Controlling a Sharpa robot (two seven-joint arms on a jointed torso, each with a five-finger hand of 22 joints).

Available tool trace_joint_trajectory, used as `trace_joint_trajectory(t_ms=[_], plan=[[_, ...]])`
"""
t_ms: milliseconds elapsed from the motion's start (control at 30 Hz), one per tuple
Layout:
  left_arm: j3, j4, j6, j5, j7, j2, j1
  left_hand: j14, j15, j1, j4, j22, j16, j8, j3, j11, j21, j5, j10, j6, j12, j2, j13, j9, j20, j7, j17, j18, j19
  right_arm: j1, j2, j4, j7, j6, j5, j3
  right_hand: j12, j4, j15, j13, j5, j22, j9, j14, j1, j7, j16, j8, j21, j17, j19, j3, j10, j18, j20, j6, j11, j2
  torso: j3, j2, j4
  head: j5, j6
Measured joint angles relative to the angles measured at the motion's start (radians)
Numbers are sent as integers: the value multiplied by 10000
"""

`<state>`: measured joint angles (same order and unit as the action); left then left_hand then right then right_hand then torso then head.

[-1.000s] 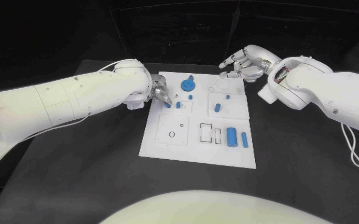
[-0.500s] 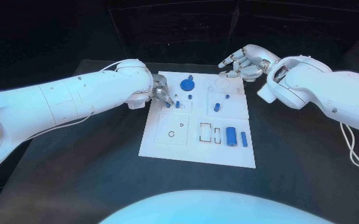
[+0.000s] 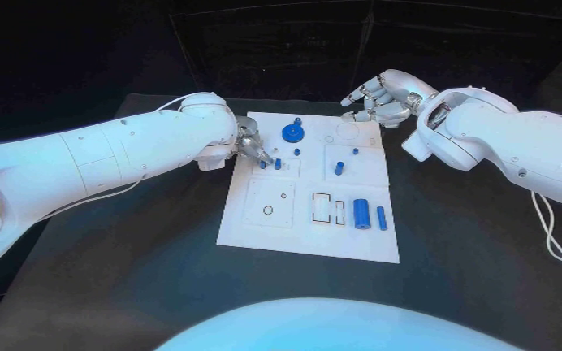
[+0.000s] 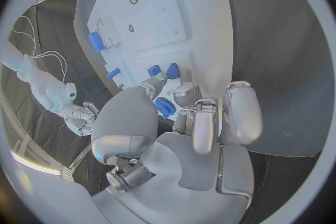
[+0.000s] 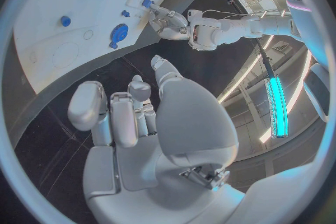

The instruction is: Assemble the parts on the task board

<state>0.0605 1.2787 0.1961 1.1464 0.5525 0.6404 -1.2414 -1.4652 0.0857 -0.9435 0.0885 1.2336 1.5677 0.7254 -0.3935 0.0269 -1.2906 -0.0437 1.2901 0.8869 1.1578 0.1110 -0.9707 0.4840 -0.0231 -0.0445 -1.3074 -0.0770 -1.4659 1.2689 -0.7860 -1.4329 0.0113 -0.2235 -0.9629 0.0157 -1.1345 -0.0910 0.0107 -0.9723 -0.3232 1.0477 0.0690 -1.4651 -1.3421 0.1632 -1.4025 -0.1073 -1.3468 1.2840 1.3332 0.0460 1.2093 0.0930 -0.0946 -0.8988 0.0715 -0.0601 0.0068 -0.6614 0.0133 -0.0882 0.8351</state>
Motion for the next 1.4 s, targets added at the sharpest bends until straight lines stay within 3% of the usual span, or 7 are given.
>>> trace_joint_trajectory(t_ms=[300,500,633,700,867,1133,1400], plan=[[2,32,-531,-131,-32,126,5,0,0,354,769,-188,0,38,1520,55,150,1,-118,-77,-81,39,267,20,26,30,0,1,27,0,1,6,0,0,0,0,0,0,0,20,0,-16,0,0,0,0,0,0,0,0,0,0,0,0,0,0,0,0,-2,1,1,27,-45],[2,93,-1642,-352,-433,238,5,-2,-191,-47,1312,-1608,-309,-486,2354,-326,1493,-34,-1745,-1100,-1726,-95,2416,-321,-127,-376,0,-159,521,0,1,10,1,0,0,0,0,0,0,19,0,-68,0,0,0,0,0,0,42,19,-37,0,0,0,-37,0,0,0,-3,6,10,54,-75],[-2,124,-2496,-671,-1081,287,-2,-4,-367,-913,1390,-3360,-1199,-554,2656,-533,3192,-34,-2513,-1419,-2254,-322,3012,-545,-301,-622,0,-563,1229,0,1,14,2,-1,0,0,0,0,0,18,0,-69,0,0,0,0,0,0,42,19,-37,0,0,0,-37,0,0,0,-3,5,10,63,-93],[-3,132,-2883,-928,-1571,302,-6,32,-496,-1438,1314,-4634,-1945,-573,2747,-648,4499,-97,-2879,-1589,-2488,-448,3217,-662,-412,-716,389,-849,1789,0,2,18,3,-1,0,0,0,0,0,19,0,-69,0,0,0,0,0,0,42,19,-37,0,0,0,-37,0,0,0,-2,3,10,64,-111],[-3,101,-3421,-1459,-2926,248,-9,1215,-718,-3587,317,-5903,-3924,-871,1936,-898,6056,-104,-4061,-1927,-3640,-866,4092,-1074,-624,-949,2674,-869,2611,0,12,27,3,-2,0,0,0,0,0,18,0,-69,0,0,0,0,0,0,42,18,-37,0,0,0,-37,0,0,0,0,-3,10,79,-153],[167,-176,-3604,-1583,-4878,-251,-19,2470,-968,-4648,-611,-6431,-5641,-2094,726,-1113,6846,-104,-4393,-1517,-5278,-306,5885,-2341,-842,-1165,4871,-1009,2918,0,62,49,6,0,0,0,0,0,0,17,0,-68,0,0,0,0,0,0,42,18,-37,0,0,0,-36,0,0,0,2,-11,0,153,-239],[449,-640,-3582,-331,-5364,-855,-12,1394,-979,-4377,-705,-6492,-4430,-2809,633,-1239,6783,-104,-4454,-1250,-6005,97,6860,-3077,-857,-1217,3826,-1012,2245,0,117,73,9,5,0,0,0,0,0,16,0,-70,0,0,0,0,0,0,42,17,-36,0,0,0,-36,0,0,0,11,-12,-11,230,-327]])
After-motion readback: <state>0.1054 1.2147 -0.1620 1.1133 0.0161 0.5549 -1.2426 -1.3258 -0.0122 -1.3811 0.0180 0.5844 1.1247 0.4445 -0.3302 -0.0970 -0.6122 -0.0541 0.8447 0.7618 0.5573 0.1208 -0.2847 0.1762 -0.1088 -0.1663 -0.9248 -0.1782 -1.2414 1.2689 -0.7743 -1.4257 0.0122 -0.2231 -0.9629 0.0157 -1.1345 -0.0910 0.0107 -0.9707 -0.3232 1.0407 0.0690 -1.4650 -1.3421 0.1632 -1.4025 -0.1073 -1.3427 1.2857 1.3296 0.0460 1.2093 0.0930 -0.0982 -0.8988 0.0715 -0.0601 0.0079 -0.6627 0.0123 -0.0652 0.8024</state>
